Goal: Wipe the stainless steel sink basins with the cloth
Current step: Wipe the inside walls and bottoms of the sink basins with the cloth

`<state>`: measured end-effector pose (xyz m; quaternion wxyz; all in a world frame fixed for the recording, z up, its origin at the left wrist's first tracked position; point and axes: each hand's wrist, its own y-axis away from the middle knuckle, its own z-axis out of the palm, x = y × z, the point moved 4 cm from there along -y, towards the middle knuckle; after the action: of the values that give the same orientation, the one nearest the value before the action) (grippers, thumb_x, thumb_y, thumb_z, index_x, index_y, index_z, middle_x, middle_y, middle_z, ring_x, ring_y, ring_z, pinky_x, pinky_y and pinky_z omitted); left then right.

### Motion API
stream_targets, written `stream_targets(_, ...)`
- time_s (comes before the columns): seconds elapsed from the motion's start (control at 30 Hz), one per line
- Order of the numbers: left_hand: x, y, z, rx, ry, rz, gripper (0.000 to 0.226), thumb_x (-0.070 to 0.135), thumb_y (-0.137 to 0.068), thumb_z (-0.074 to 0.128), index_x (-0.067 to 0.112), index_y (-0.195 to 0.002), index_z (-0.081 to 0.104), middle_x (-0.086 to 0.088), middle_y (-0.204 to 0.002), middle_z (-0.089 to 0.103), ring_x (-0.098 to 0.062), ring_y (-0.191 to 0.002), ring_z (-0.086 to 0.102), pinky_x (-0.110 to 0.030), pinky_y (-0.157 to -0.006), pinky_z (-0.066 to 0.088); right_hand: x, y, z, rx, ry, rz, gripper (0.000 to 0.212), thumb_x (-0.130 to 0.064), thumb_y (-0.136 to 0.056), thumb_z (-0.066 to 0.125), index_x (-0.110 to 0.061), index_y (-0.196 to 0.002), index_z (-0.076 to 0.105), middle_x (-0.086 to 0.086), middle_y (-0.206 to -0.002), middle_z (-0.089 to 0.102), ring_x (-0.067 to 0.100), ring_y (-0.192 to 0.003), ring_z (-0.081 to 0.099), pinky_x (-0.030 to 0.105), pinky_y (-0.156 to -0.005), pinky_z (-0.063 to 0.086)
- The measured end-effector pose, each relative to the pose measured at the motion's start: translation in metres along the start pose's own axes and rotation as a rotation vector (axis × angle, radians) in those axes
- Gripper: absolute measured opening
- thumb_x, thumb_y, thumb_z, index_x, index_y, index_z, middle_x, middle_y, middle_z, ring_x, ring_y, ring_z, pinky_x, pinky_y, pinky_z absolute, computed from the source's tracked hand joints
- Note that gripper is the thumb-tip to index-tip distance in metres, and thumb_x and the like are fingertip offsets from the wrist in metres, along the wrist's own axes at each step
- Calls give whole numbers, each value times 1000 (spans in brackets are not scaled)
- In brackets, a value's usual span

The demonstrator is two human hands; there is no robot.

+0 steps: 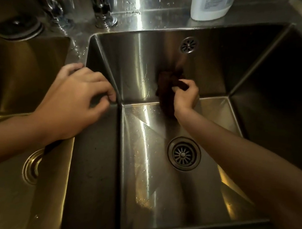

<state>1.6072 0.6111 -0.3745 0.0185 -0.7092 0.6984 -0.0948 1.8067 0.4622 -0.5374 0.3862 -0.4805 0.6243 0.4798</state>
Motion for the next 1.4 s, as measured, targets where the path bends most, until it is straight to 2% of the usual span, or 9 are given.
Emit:
stream_targets(0.2,-1,1,2,-41,-14,0,23,41,-86,37,38,-94,58,18,-97,56,-8,-106,48,-31,-110,11,-104,2,-54,45,-72,-383,22,-9,-76,73,-18,-95,66,3,-106,62,5,-91,57,-2,-77,38)
stream_targets(0.3,-1,2,2,-44,-8,4,24,42,-86,37,38,-94,59,17,-99,58,-10,-107,50,-36,-110,14,-118,1,-64,32,-78,-458,19,-10,-79,71,-20,-93,62,-3,-102,56,-7,-83,51,-7,-73,35)
stream_targets(0.43,-1,1,2,-39,-7,14,26,42,-86,36,37,-95,60,15,-100,59,-13,-107,51,-39,-110,15,-83,-3,-48,44,94,-507,21,-3,-77,70,-9,-97,67,2,-101,54,4,-87,52,-1,-77,33)
stream_targets(0.6,-2,0,2,-13,17,28,24,40,-86,38,36,-94,60,14,-100,59,-12,-107,51,-34,-110,13,-3,-24,-16,-38,385,-382,24,-1,-79,65,-13,-100,66,9,-113,56,25,-108,54,24,-94,40)
stream_targets(0.73,-3,0,3,5,13,42,22,39,-86,39,36,-92,60,14,-100,59,-12,-105,51,-34,-109,15,25,-33,-12,-55,488,-357,25,0,-81,62,-14,-101,65,9,-115,55,28,-110,53,33,-97,44)
stream_targets(0.83,-4,-1,4,-9,-3,54,21,40,-87,38,38,-93,58,16,-101,57,-11,-107,49,-34,-109,13,13,-31,-22,-38,446,-393,24,-1,-81,62,-14,-101,65,8,-114,55,27,-108,55,32,-96,44)
stream_targets(1.0,-1,0,3,-3,-16,41,23,39,-85,38,36,-93,60,14,-99,59,-12,-104,50,-37,-109,16,-59,-20,-64,94,278,-568,23,-1,-79,65,-10,-100,66,8,-111,56,13,-100,56,9,-86,35)
stream_targets(1.17,-3,1,5,-45,-37,41,25,41,-85,36,38,-97,58,14,-101,59,-13,-109,50,-40,-111,14,-112,-17,-97,189,155,-693,20,-5,-80,67,-14,-98,65,-5,-105,51,1,-95,53,-2,-84,35)
stream_targets(1.4,-18,-2,16,-87,-96,14,18,44,-86,36,47,-99,49,23,-102,51,-8,-110,48,-33,-112,8,-45,-43,-67,119,364,-510,26,3,-81,60,-15,-99,65,5,-115,55,18,-106,57,18,-93,41)
